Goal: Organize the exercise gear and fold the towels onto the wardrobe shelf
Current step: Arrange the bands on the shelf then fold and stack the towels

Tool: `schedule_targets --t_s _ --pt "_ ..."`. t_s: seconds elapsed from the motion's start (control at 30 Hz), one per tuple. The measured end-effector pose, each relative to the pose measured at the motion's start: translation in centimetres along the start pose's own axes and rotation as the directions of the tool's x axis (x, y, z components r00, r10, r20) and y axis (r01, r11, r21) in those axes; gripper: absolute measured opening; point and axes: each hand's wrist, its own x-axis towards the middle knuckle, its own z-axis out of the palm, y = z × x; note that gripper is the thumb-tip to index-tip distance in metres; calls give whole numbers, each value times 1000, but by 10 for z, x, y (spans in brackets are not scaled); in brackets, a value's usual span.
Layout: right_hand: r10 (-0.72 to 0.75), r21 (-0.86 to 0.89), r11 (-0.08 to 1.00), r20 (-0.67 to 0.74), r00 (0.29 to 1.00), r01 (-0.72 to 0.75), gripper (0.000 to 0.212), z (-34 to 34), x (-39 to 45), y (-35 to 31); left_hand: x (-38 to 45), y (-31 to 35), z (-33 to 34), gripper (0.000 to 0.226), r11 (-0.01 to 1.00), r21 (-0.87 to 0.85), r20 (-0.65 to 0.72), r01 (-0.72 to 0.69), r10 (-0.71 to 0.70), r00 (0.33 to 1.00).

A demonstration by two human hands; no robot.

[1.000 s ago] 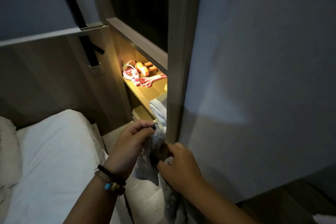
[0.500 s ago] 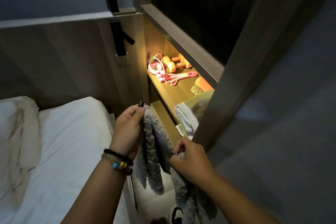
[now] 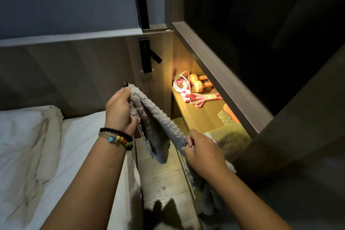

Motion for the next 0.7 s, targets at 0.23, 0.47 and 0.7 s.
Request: schedule_targets --t_s 0.23,0.47,0.7 --pt "60 449 888 98 993 -98 20 -20 59 -5 61 -5 9 16 948 291 3 -126 131 991" --pt "84 509 841 214 973 -185 32 -41 126 -37 134 -5 18 29 870 471 189 -146 63 980" --pt "107 428 896 43 993 -115 24 -37 194 -62 193 20 34 38 763 566 451 -311 30 892"
